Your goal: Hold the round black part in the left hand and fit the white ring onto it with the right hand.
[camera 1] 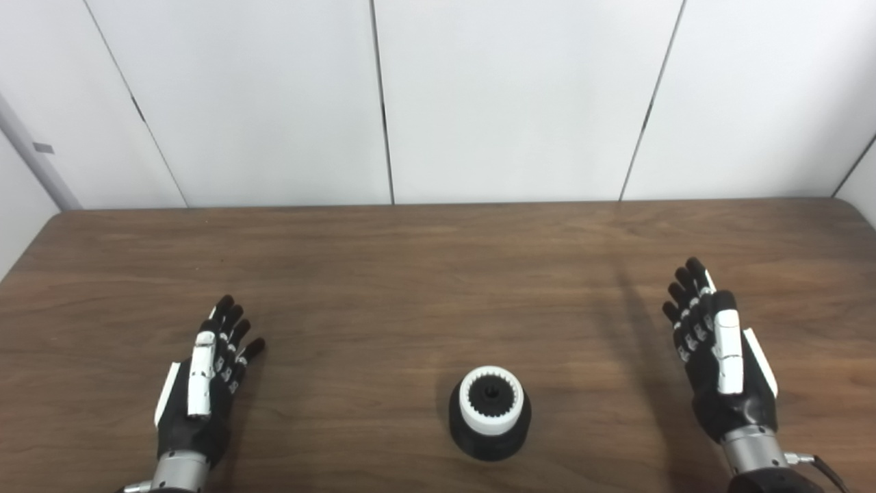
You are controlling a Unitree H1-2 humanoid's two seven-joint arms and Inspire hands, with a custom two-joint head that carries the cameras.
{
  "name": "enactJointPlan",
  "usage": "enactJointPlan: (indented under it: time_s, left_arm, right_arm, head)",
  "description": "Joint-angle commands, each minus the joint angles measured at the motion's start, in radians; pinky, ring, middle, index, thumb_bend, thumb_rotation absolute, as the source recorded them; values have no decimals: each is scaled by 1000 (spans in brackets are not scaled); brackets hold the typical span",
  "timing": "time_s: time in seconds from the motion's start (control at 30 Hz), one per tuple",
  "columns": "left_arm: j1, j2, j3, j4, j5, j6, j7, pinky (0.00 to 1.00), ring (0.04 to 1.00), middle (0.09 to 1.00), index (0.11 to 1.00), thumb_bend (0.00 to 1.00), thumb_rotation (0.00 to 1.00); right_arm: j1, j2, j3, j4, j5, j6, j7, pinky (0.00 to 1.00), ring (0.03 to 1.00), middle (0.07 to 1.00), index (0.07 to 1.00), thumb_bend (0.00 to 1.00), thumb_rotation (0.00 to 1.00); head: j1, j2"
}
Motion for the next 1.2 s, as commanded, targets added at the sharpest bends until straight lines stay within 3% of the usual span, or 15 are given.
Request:
enactJointPlan:
  time_s: [0.0,0.2,0.67,1.17]
  left_arm:
    - [0,10,1,-17,26,-8,11,1000,983,987,983,455,998]
    - [0,6,3,-19,36,-29,17,992,979,980,972,475,989]
    - [-5,-8,2,-55,62,-10,56,948,940,947,935,505,927]
    - [-9,-20,-7,-54,85,-20,74,923,921,930,915,502,922]
  right_arm:
    - [52,-11,-1,-40,11,15,-2,1000,1000,1000,1000,536,1000]
    - [53,-14,-4,-57,0,48,-4,1000,1000,1000,1000,525,1000]
    - [45,-22,-27,-92,20,94,4,1000,1000,1000,1000,545,1000]
    - [32,-32,-36,-82,4,92,2,1000,1000,1000,1000,542,1000]
  head:
    - [-3,8]
    - [-1,15]
    - [2,76]
    - [16,84]
